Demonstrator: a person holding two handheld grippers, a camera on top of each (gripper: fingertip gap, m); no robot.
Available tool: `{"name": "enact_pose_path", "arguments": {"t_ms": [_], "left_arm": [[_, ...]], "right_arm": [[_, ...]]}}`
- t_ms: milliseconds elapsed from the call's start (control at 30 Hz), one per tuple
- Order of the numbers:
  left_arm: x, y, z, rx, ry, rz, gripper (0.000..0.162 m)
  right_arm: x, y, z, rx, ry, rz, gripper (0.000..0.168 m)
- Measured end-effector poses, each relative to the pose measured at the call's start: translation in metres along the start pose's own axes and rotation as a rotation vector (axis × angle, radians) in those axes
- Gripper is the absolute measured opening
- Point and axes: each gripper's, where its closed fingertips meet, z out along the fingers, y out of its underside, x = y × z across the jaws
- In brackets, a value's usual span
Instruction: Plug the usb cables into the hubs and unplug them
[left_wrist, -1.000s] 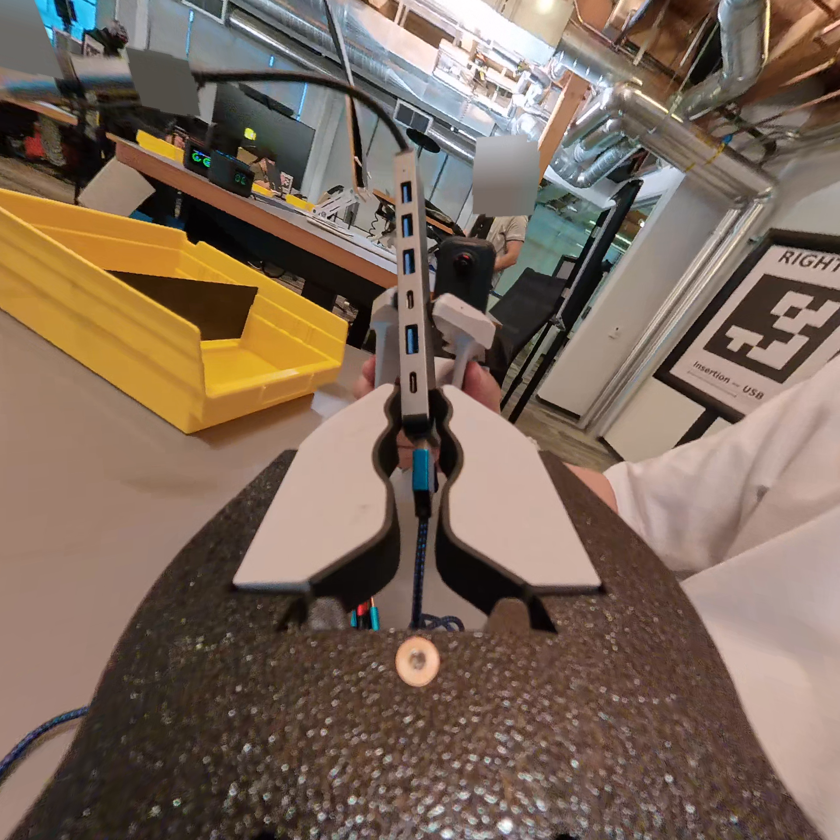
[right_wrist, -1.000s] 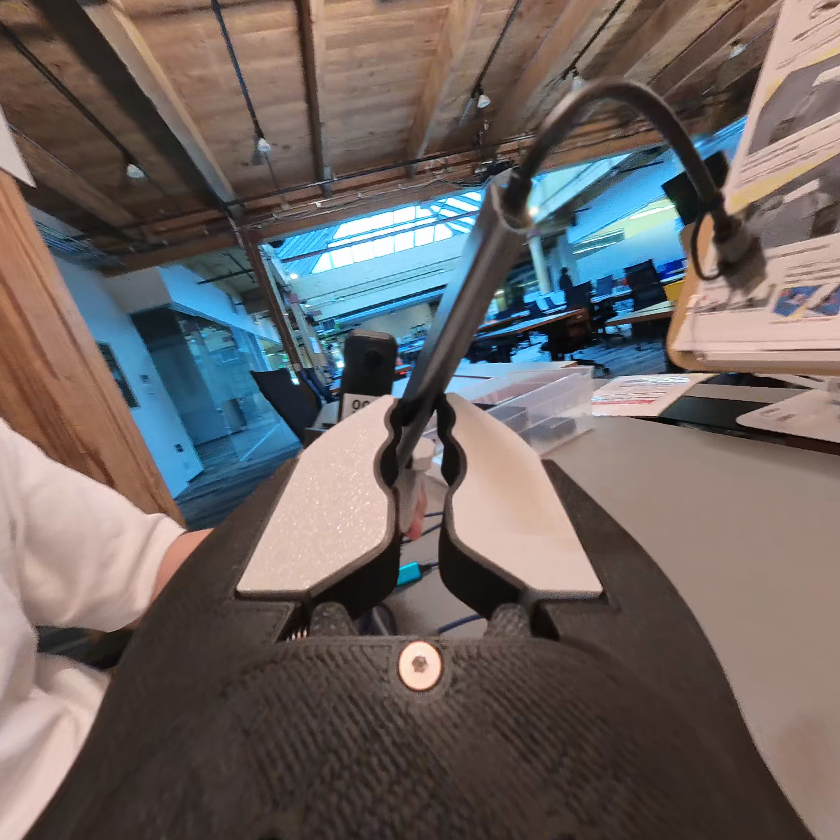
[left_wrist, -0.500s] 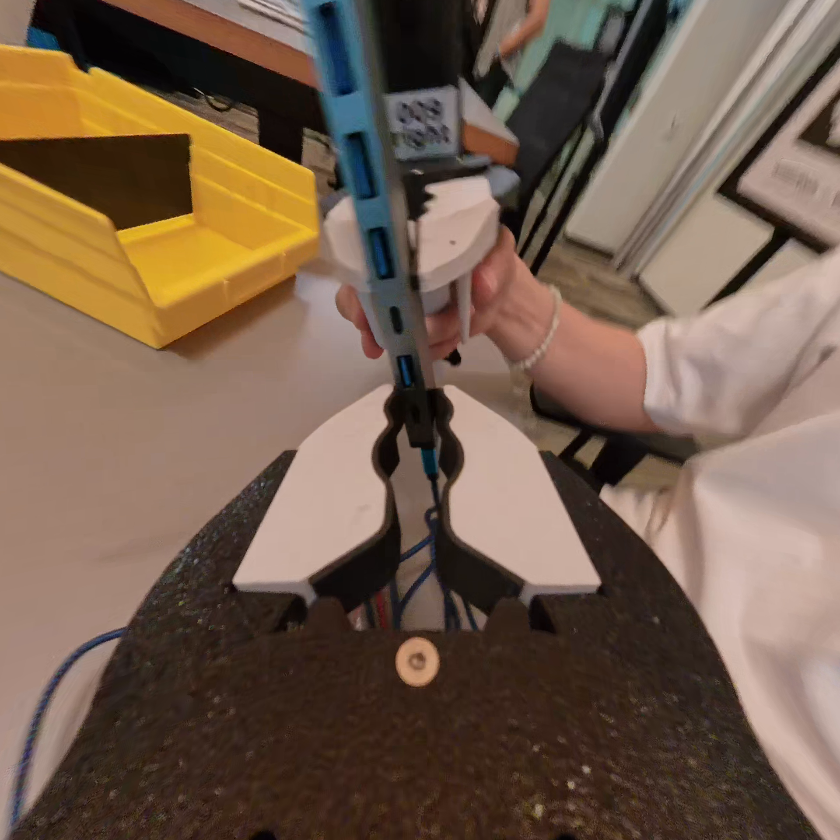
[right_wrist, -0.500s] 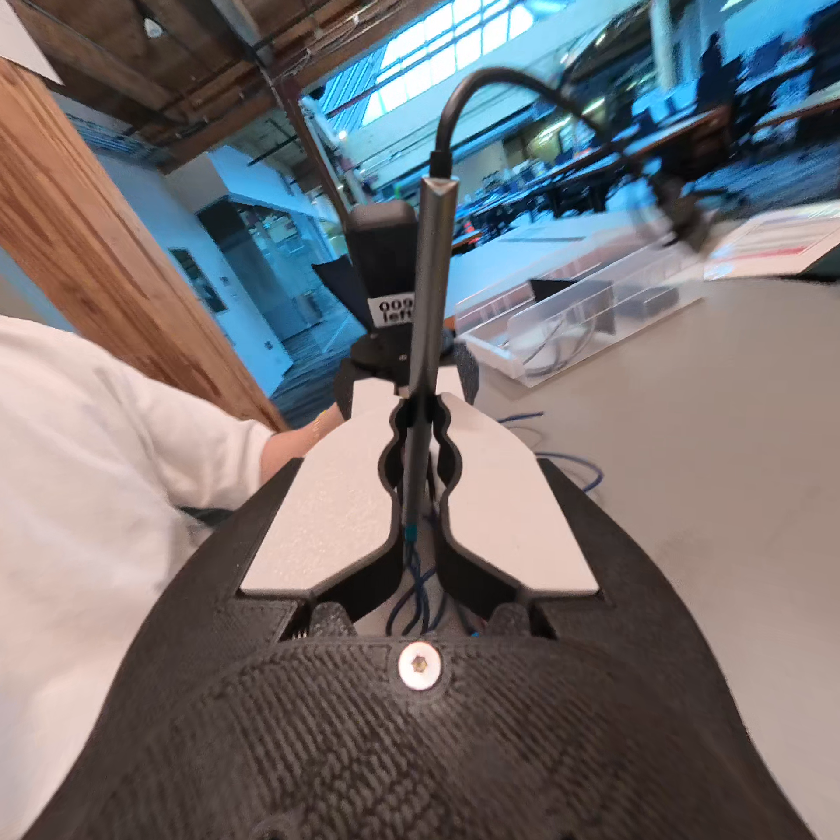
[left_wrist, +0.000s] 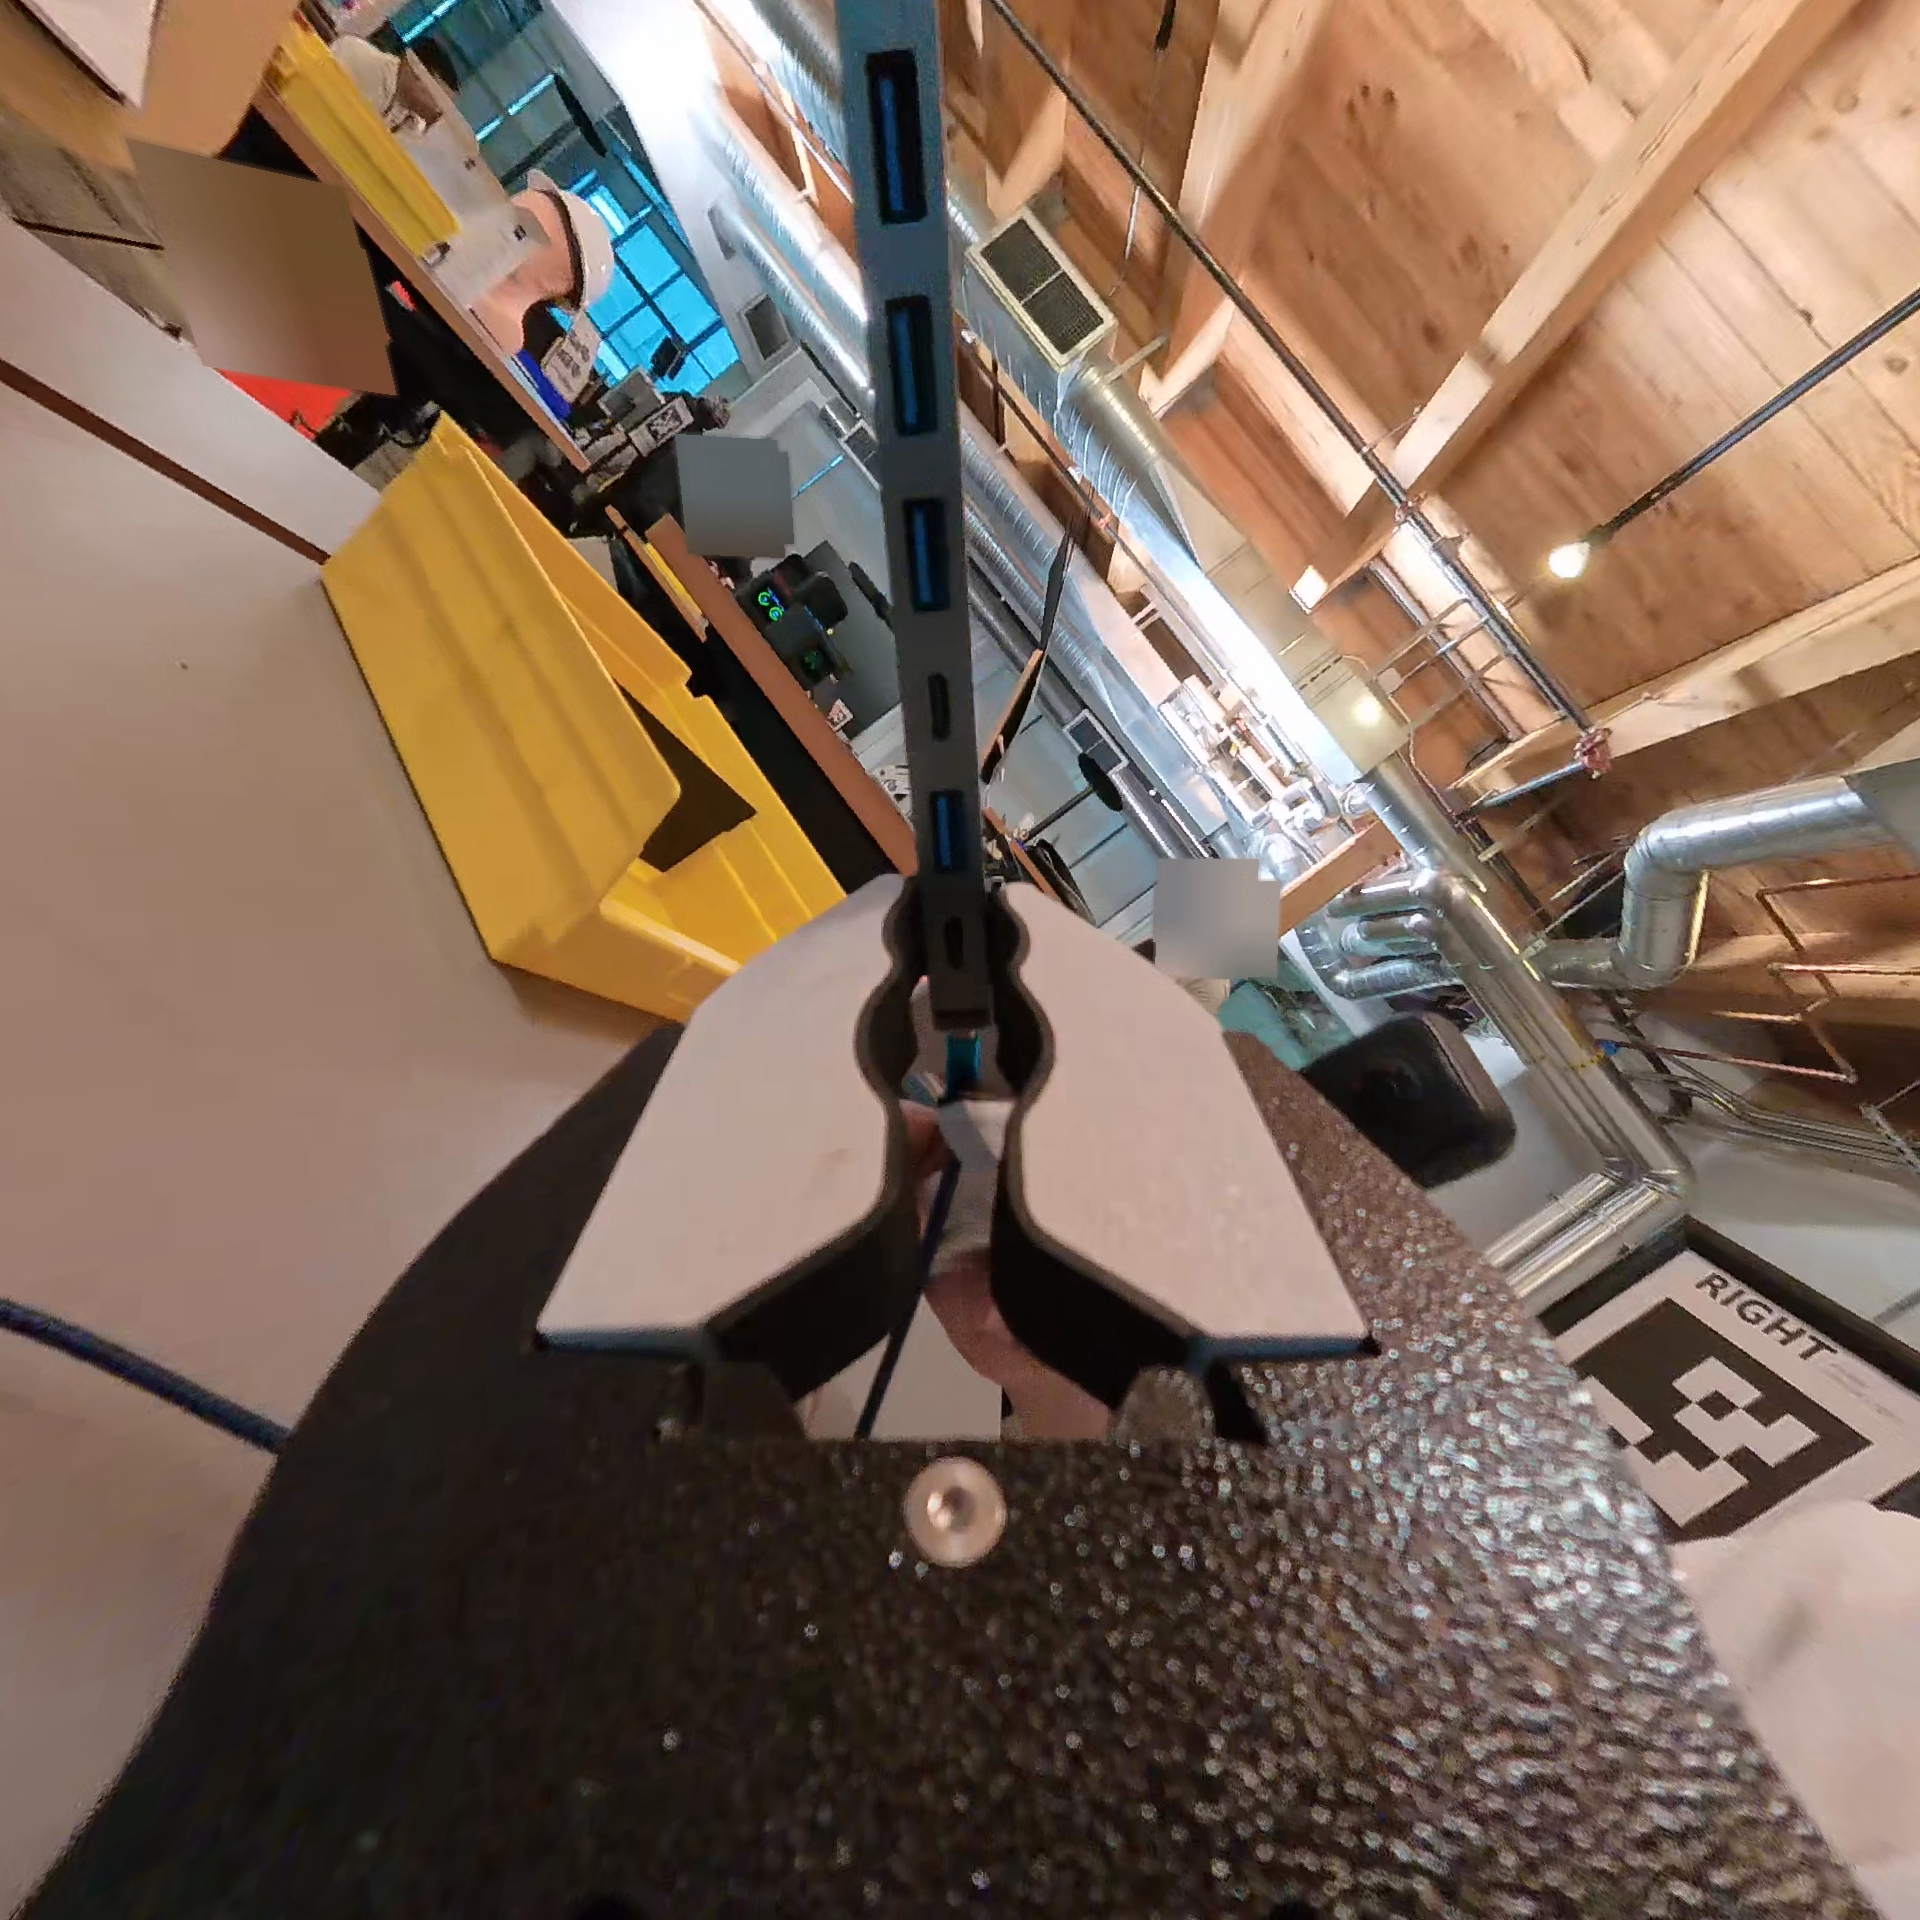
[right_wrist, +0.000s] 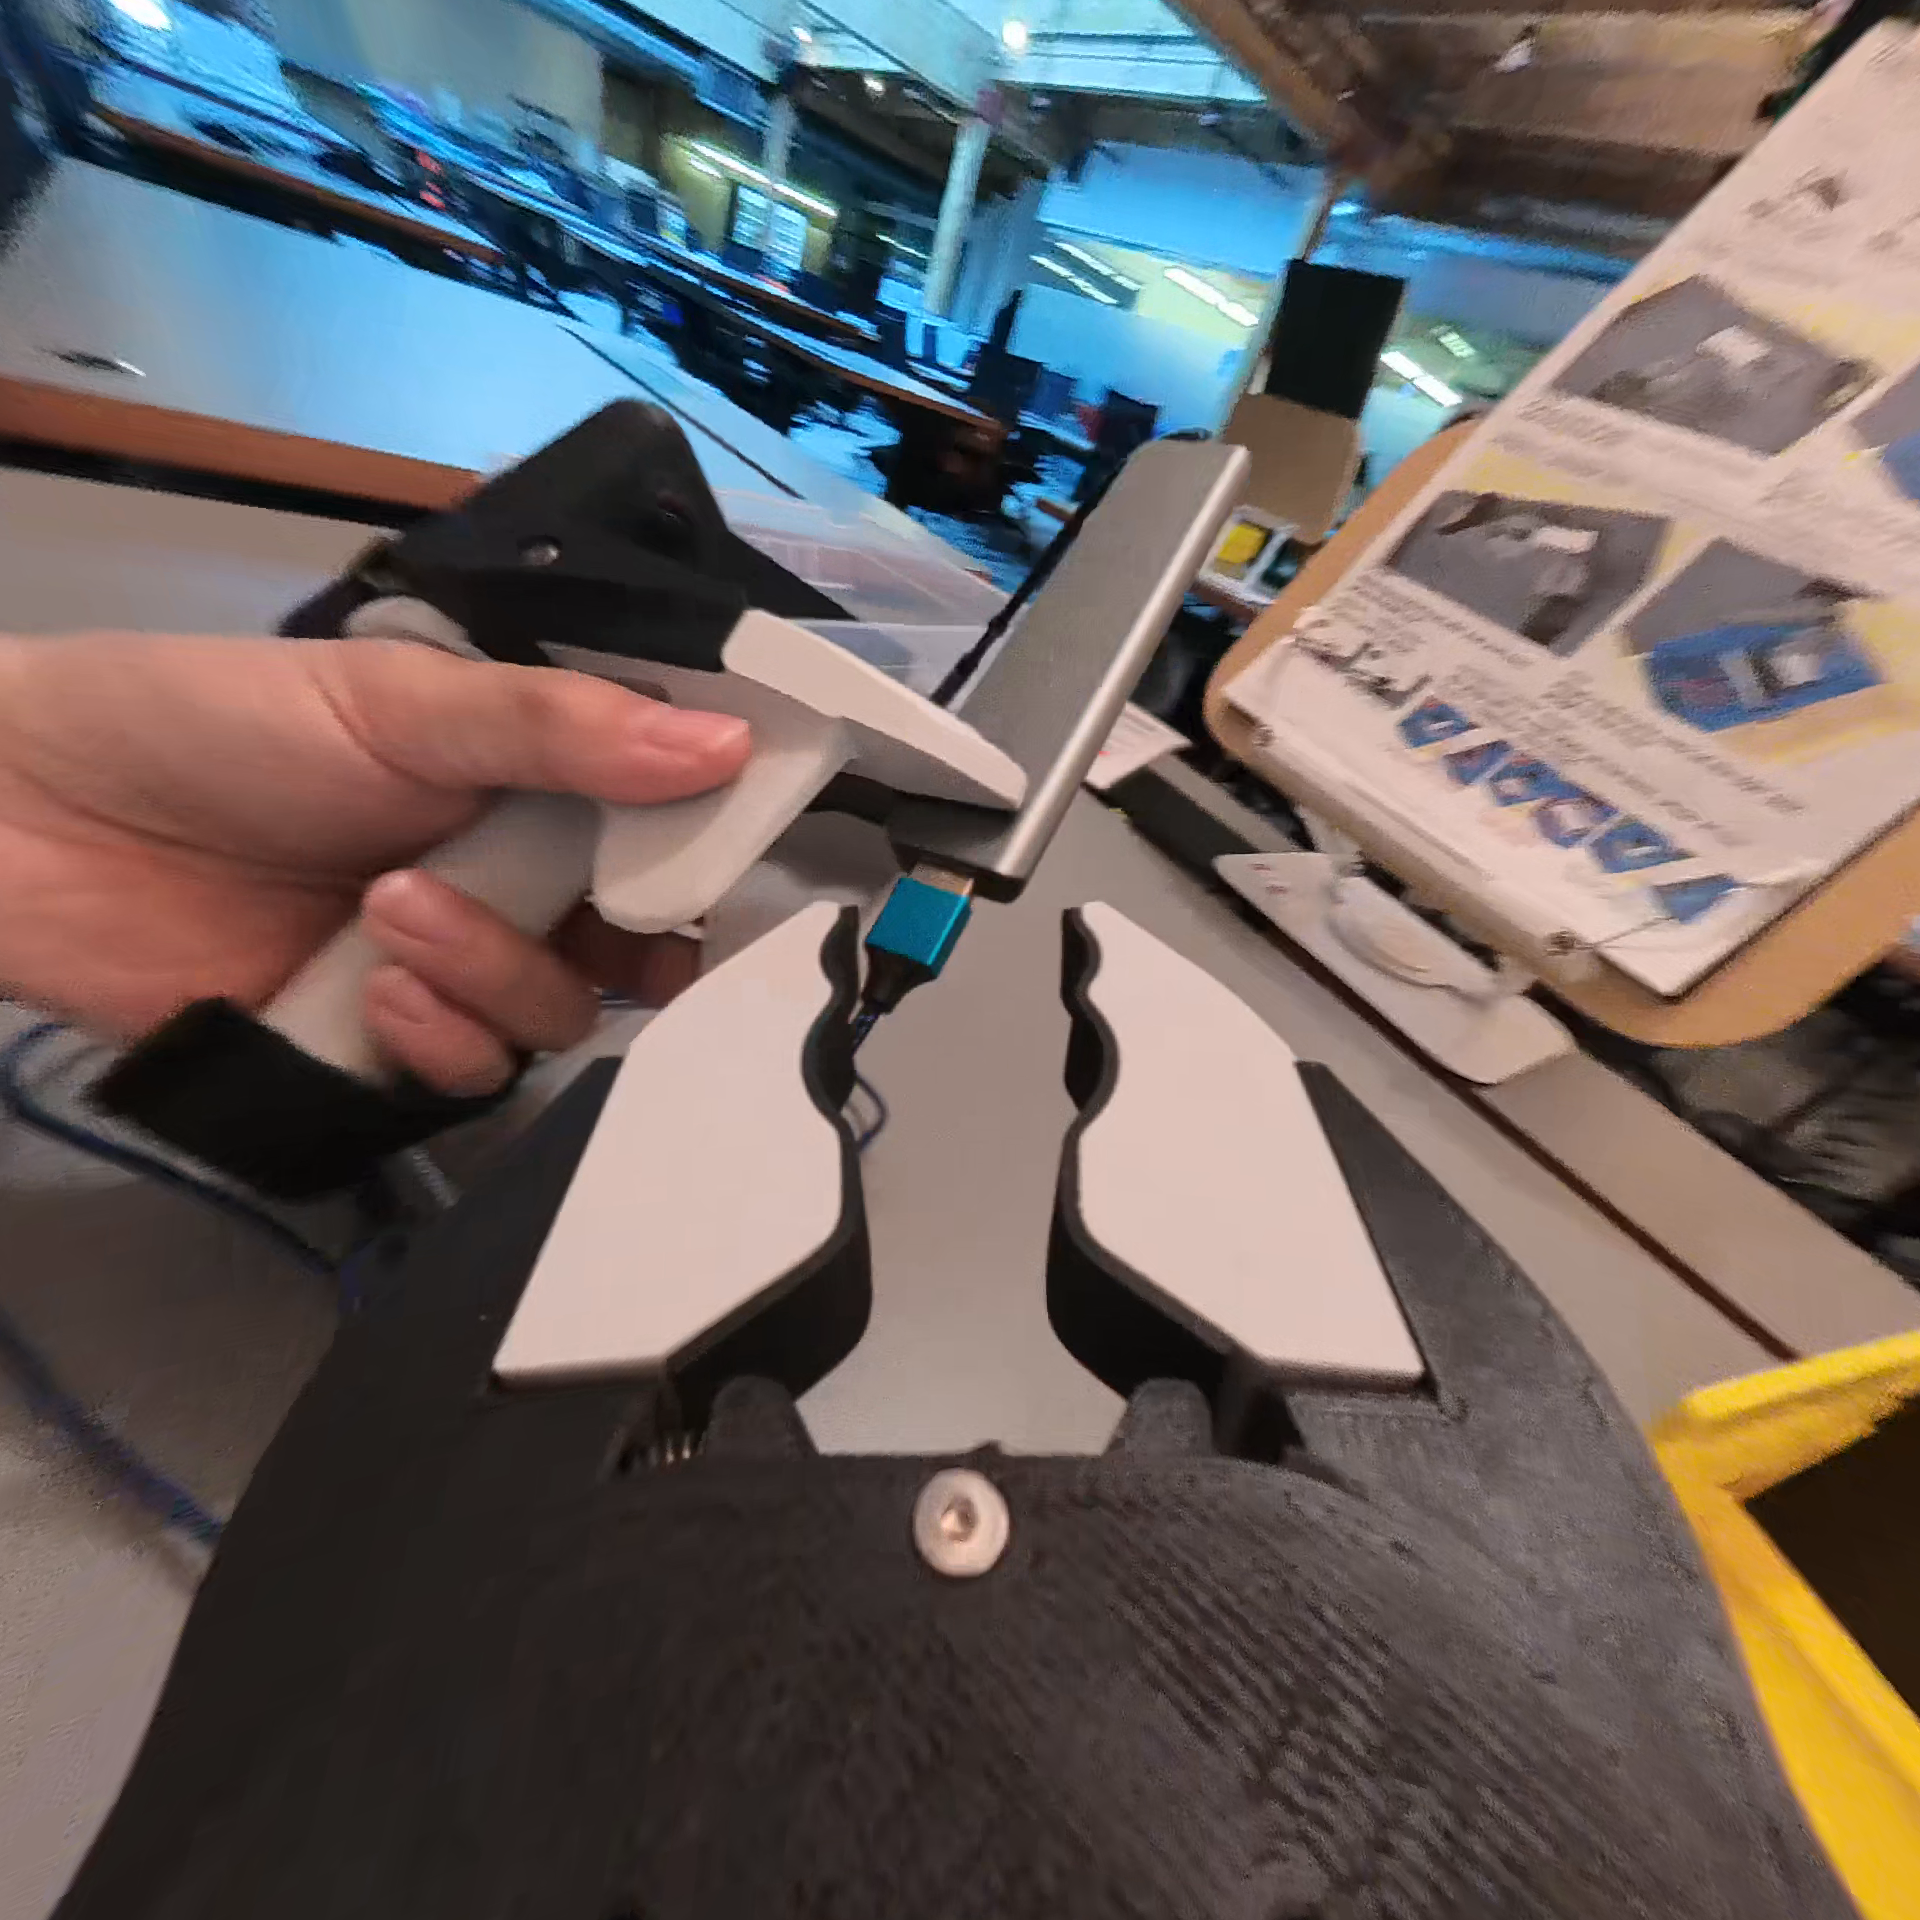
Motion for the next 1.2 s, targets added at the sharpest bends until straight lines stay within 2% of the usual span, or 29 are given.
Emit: {"name": "enact_pose_path", "arguments": {"t_ms": [67, 100, 200, 333, 467, 500, 567, 600, 700, 733, 800, 900, 967, 1067, 1200], "left_arm": [[-0.001, -0.001, 0.0, 0.022, -0.022, 0.005, 0.01], [-0.002, -0.002, -0.001, 0.033, -0.037, 0.003, 0.009], [-0.005, -0.002, -0.003, 0.046, -0.053, -0.013, 0.009], [0.002, 0.001, -0.001, -0.026, -0.009, 0.062, 0.011], [0.007, -0.015, -0.004, -0.039, -0.007, 0.139, 0.036], [0.006, -0.019, -0.006, -0.036, -0.012, 0.143, 0.034], [0.008, -0.022, -0.008, -0.028, 0.008, 0.131, 0.014], [0.008, -0.022, -0.008, -0.022, 0.015, 0.098, 0.014], [-0.004, -0.021, -0.01, 0.032, -0.006, -0.083, 0.01], [-0.01, -0.02, -0.012, 0.05, -0.023, -0.134, 0.01], [-0.017, -0.015, -0.012, 0.069, -0.023, -0.214, 0.01], [-0.013, -0.006, -0.007, 0.051, -0.001, -0.258, 0.01], [-0.008, -0.003, -0.005, 0.043, 0.011, -0.262, 0.01], [-0.007, -0.001, -0.005, 0.046, -0.007, -0.241, 0.01], [-0.009, 0.002, -0.004, 0.053, -0.043, -0.219, 0.01]], "right_arm": [[-0.001, 0.0, 0.001, 0.002, 0.028, -0.044, 0.031], [-0.005, 0.001, 0.002, -0.007, 0.015, -0.063, 0.02], [-0.006, 0.004, 0.005, -0.029, 0.045, -0.089, 0.018], [-0.004, -0.002, -0.003, -0.006, -0.038, -0.012, 0.017], [-0.009, -0.006, -0.022, -0.008, -0.23, 0.041, 0.017], [-0.009, -0.006, -0.026, -0.011, -0.263, 0.07, 0.017], [-0.006, -0.009, -0.033, 0.013, -0.307, 0.128, 0.016], [-0.004, -0.01, -0.034, 0.027, -0.308, 0.144, 0.016], [0.002, 0.003, -0.027, -0.002, -0.219, 0.067, 0.015], [0.003, 0.0, -0.022, 0.04, -0.167, 0.038, 0.019], [-0.002, -0.009, -0.012, 0.146, -0.111, 0.032, 0.034], [-0.012, 0.009, 0.003, 0.093, -0.086, -0.011, 0.057], [-0.007, 0.011, 0.006, 0.113, -0.02, -0.027, 0.058], [0.003, 0.001, 0.0, 0.218, 0.081, 0.0, 0.049], [-0.002, 0.006, 0.004, 0.202, 0.073, -0.007, 0.043]]}}
